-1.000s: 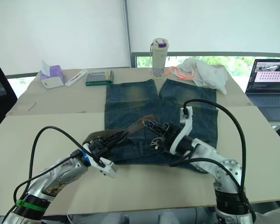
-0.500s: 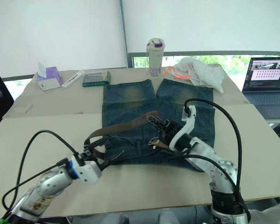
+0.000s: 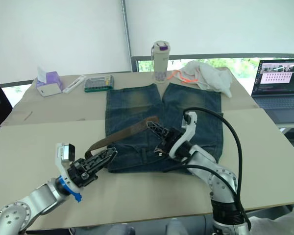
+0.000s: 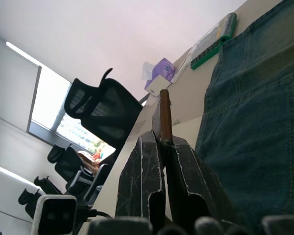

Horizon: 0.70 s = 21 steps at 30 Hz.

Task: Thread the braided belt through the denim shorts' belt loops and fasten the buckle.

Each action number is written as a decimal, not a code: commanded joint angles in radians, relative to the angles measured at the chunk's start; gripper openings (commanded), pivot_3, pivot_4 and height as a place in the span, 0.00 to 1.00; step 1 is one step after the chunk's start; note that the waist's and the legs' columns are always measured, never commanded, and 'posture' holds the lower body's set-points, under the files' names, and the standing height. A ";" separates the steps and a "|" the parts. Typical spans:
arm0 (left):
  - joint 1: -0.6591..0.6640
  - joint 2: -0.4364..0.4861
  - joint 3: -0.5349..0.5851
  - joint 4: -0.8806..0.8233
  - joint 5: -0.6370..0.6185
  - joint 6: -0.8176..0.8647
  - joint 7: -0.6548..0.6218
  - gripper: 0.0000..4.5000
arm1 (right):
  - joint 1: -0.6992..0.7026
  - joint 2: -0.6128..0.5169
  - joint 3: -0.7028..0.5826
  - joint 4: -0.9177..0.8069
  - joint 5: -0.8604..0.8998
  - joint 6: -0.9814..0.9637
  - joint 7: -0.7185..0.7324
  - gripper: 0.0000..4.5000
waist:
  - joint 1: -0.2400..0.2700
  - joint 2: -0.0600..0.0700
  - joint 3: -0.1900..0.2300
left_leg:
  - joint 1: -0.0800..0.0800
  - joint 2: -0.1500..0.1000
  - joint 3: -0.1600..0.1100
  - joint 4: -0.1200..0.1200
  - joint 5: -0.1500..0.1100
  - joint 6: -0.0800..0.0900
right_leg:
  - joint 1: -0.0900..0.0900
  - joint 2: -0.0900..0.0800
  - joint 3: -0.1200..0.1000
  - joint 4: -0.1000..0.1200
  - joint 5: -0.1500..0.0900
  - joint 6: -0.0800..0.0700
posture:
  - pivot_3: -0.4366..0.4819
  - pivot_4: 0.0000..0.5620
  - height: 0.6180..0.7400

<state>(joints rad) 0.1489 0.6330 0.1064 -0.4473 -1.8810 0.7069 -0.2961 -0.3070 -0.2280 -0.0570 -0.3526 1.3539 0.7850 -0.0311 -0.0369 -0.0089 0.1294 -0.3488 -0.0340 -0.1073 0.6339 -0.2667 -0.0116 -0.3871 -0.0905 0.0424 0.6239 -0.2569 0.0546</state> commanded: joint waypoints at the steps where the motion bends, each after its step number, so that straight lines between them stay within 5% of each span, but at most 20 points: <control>1: -0.047 -0.099 0.001 -0.019 -0.091 0.034 0.060 0.67 | -0.025 0.021 -0.003 -0.045 -0.015 -0.025 0.021 0.00 | 0.005 0.001 -0.001 | 0.000 -0.001 0.000 0.000 0.000 0.000 | 0.001 0.000 0.000 0.000 0.000 0.000 | 0.48 0.27 1.00; 7: -0.152 -0.274 -0.039 0.092 -0.091 0.103 0.257 0.67 | -0.014 0.014 0.001 -0.074 0.031 0.011 0.060 0.00 | 0.021 -0.001 -0.002 | 0.000 -0.002 0.001 0.000 0.000 0.000 | 0.001 -0.001 0.000 -0.002 0.000 0.000 | 0.48 0.27 1.00; 21: -0.313 -0.260 0.078 0.245 -0.091 0.301 0.138 0.67 | 0.027 -0.049 -0.003 -0.080 0.116 0.037 0.075 0.00 | 0.022 -0.001 -0.002 | 0.000 -0.002 0.001 0.000 0.000 0.000 | 0.000 -0.001 0.000 -0.002 0.000 0.000 | 0.48 0.27 1.00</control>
<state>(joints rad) -0.1442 0.3822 0.1632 -0.1865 -1.9548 0.9872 -0.1211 -0.2828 -0.2774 -0.0533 -0.4038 1.4390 0.8173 0.0462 -0.0153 -0.0101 0.1276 -0.3489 -0.0361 -0.1060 0.6338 -0.2665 -0.0119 -0.3866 -0.0911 0.0429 0.6217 -0.2568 0.0543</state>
